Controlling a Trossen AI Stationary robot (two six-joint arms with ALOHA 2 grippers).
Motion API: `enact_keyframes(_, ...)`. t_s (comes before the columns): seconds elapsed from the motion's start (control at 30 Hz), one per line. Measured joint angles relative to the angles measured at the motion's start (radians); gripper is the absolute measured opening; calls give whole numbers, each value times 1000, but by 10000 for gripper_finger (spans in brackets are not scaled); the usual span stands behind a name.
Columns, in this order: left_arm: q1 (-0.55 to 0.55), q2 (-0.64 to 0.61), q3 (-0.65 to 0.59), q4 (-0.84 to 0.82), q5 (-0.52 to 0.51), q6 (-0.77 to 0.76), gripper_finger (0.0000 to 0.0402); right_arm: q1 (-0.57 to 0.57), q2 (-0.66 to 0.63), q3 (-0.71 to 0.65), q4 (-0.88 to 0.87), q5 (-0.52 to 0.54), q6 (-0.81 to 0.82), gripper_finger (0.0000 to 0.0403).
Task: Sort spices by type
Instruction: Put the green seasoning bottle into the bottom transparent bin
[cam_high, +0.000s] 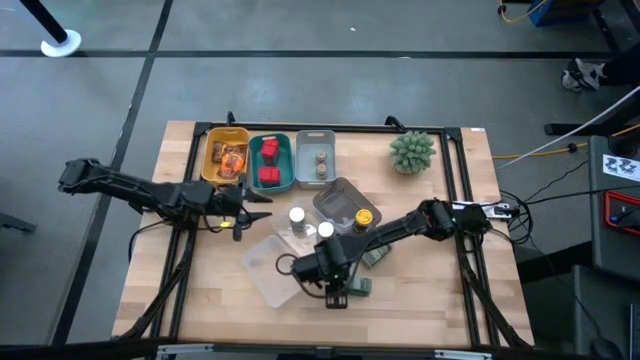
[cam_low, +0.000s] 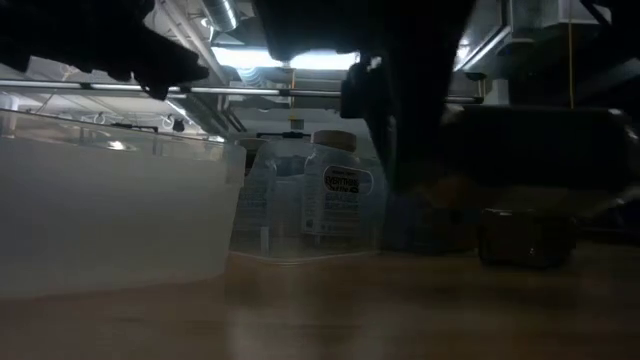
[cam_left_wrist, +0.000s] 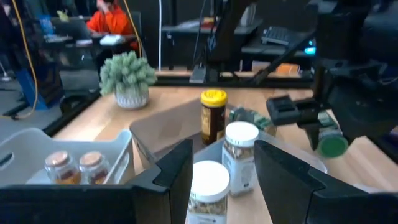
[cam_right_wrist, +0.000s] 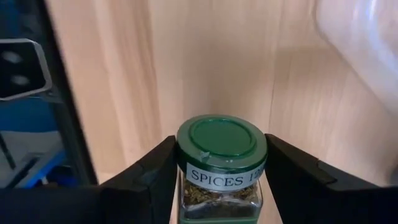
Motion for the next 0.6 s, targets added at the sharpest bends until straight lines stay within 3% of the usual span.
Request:
enact_keyframes(0.3, 0, -121, 0, -4, 0, 52, 155, -43, 0, 110, 6, -29, -76, 206)
enact_keyframes(0.6, 0, -199, 0, -11, 0, 56, 155, -76, -7, 211, 32, 11, -174, 206)
